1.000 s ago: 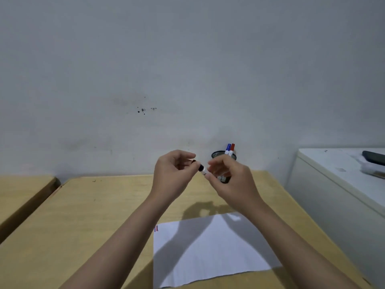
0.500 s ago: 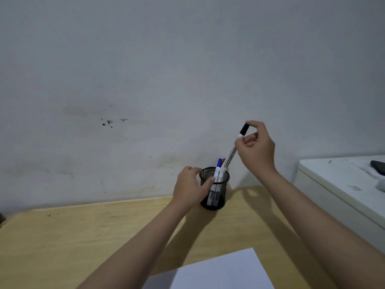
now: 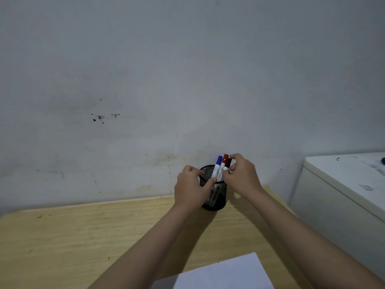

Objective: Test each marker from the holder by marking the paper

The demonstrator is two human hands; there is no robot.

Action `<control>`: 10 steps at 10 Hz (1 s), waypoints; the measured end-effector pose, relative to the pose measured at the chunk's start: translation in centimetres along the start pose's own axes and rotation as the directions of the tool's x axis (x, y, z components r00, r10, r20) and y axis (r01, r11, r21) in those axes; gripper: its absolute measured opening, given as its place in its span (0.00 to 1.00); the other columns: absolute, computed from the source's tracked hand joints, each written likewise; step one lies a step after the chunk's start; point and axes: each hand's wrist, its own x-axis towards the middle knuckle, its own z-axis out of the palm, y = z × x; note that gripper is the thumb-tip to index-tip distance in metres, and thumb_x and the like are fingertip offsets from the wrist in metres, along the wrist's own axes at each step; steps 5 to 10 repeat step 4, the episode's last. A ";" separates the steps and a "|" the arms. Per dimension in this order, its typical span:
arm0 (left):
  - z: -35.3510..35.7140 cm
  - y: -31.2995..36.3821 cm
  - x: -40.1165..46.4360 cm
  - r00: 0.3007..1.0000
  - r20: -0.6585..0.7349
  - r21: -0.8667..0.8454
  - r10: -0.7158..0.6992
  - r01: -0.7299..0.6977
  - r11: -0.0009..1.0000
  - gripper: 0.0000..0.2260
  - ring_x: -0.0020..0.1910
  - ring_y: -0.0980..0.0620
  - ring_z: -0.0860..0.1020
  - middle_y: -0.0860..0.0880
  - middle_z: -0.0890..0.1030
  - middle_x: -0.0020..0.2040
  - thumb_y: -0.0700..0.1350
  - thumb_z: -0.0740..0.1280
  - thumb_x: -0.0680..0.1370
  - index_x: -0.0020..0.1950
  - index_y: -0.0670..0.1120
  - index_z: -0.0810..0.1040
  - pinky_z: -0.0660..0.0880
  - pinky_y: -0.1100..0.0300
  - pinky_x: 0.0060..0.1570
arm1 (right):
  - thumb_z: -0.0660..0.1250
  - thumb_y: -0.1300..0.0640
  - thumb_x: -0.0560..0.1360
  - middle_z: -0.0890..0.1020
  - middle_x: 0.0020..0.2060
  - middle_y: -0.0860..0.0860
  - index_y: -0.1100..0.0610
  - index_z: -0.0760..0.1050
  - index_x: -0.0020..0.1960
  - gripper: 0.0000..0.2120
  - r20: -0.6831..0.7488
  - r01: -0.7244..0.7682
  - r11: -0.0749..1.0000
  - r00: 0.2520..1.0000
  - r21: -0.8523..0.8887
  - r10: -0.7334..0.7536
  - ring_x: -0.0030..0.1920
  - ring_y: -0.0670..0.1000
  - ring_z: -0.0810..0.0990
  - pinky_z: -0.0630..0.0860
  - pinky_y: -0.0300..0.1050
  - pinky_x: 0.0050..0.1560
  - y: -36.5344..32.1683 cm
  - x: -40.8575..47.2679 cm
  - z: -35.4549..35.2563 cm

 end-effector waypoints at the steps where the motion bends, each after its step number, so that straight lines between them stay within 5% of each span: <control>1: -0.5 0.7 -0.5 0.998 0.052 0.034 0.037 -0.039 0.999 0.21 0.58 0.46 0.73 0.45 0.76 0.57 0.55 0.67 0.73 0.60 0.44 0.75 0.72 0.56 0.53 | 0.66 0.60 0.73 0.78 0.57 0.60 0.62 0.60 0.73 0.32 0.001 -0.006 1.000 1.000 -0.026 0.006 0.55 0.57 0.78 0.76 0.48 0.51 -0.9 -0.4 -1.1; 2: -2.1 1.8 -1.7 0.995 0.101 0.016 0.028 -0.030 0.999 0.26 0.66 0.46 0.69 0.44 0.72 0.66 0.54 0.65 0.75 0.68 0.42 0.67 0.65 0.59 0.59 | 0.66 0.57 0.73 0.73 0.66 0.60 0.62 0.60 0.73 0.31 -0.030 0.024 0.998 0.999 -0.050 -0.025 0.65 0.58 0.73 0.72 0.53 0.63 -2.9 -1.4 -3.3; 4: -7.4 5.4 -3.7 0.988 -0.029 -0.033 0.153 -0.154 0.988 0.30 0.73 0.50 0.61 0.46 0.65 0.72 0.55 0.64 0.75 0.72 0.43 0.61 0.60 0.58 0.68 | 0.68 0.61 0.73 0.78 0.61 0.55 0.61 0.70 0.68 0.24 -0.259 0.345 0.938 0.910 0.042 -0.323 0.60 0.51 0.77 0.70 0.40 0.57 -9.1 -6.1 -9.3; 10: -7.4 5.4 -3.7 0.988 -0.029 -0.033 0.153 -0.154 0.988 0.30 0.73 0.50 0.61 0.46 0.65 0.72 0.55 0.64 0.75 0.72 0.43 0.61 0.60 0.58 0.68 | 0.68 0.61 0.73 0.78 0.61 0.55 0.61 0.70 0.68 0.24 -0.259 0.345 0.938 0.910 0.042 -0.323 0.60 0.51 0.77 0.70 0.40 0.57 -9.1 -6.1 -9.3</control>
